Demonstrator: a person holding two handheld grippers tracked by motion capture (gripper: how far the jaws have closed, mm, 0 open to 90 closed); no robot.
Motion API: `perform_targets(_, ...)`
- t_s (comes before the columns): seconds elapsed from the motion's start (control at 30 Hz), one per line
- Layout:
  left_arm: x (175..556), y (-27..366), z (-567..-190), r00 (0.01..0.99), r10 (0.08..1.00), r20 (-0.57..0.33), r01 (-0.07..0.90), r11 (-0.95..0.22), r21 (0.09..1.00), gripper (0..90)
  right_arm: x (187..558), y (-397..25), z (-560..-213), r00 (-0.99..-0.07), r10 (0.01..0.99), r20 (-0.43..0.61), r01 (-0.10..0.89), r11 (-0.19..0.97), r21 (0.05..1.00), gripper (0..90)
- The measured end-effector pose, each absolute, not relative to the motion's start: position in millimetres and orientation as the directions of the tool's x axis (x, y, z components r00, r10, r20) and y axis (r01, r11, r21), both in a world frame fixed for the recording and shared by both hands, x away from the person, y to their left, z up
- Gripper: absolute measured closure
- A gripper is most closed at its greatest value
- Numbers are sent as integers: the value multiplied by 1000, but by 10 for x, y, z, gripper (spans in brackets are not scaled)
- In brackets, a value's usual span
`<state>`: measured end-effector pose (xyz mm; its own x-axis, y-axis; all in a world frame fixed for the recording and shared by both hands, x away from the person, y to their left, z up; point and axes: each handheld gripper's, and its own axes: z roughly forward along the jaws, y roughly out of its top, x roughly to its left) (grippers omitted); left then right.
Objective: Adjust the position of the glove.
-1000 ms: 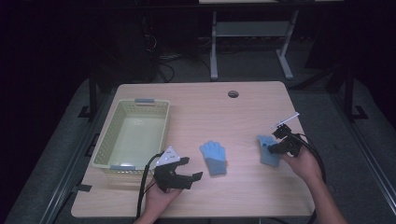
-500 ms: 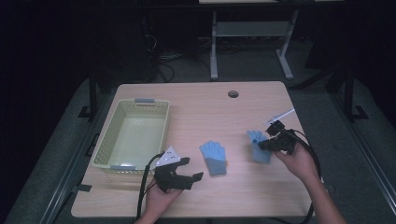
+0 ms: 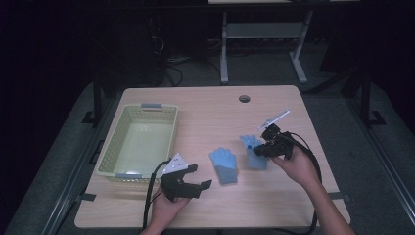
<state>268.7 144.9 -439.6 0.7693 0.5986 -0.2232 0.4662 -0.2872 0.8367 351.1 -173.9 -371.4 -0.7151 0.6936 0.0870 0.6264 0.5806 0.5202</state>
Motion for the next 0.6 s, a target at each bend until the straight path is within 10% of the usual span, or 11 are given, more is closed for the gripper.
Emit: perform_targets(0.6,2695,1464,-4398,768,601,-223,468,-287,836,207,3536,-1267,-3777,-788,607,100,566,650,507,826)
